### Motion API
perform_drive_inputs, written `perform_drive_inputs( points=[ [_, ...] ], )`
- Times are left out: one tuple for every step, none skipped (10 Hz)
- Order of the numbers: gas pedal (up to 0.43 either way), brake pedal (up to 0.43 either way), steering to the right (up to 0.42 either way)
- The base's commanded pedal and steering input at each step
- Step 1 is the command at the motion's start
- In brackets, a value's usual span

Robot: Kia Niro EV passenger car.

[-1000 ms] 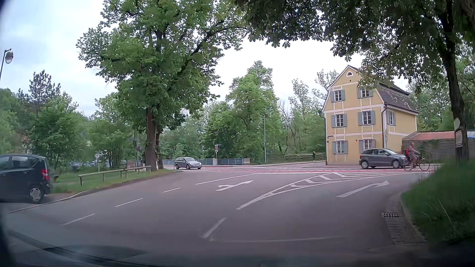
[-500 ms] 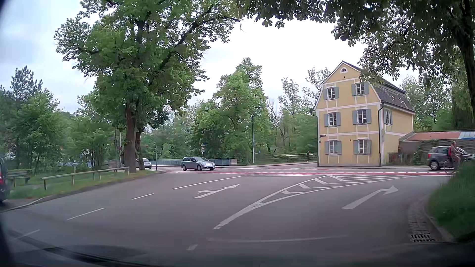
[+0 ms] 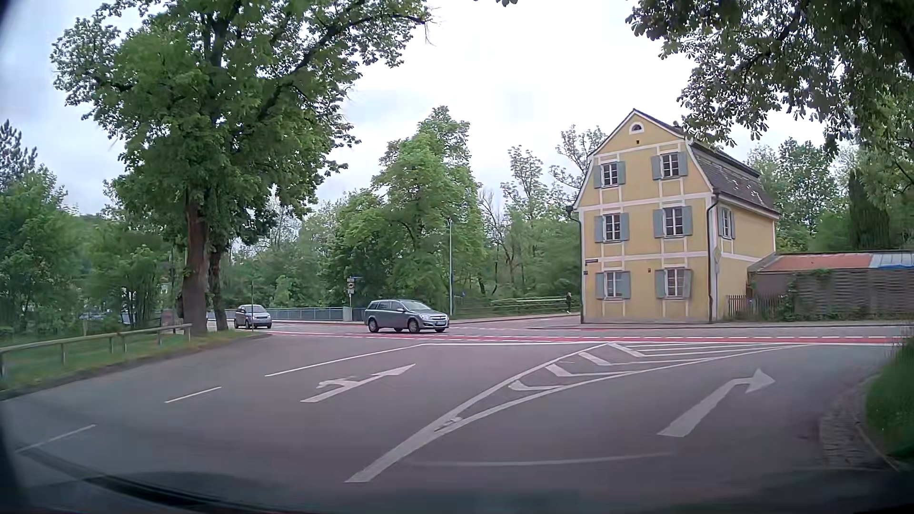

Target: Follow the waypoints while adhering to traffic rules and regulations

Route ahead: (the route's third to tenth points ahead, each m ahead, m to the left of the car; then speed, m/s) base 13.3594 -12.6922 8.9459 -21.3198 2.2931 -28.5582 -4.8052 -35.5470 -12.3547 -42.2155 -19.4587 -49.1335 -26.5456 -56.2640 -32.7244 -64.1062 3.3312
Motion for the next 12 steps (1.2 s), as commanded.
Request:
perform_drive_inputs(
  points=[
    [0.0,0.0,0.174],
    [0.0,0.0,0.183],
    [0.0,0.0,0.185],
    [0.0,0.0,0.186],
    [0.0,0.0,0.19],
    [0.0,0.0,0.199],
    [0.0,0.0,0.208],
    [0.0,0.0,0.223],
    [0.0,0.0,0.236],
    [0.0,0.0,0.25],
    [0.0,0.0,0.264],
    [0.0,0.0,0.276]
  ],
)
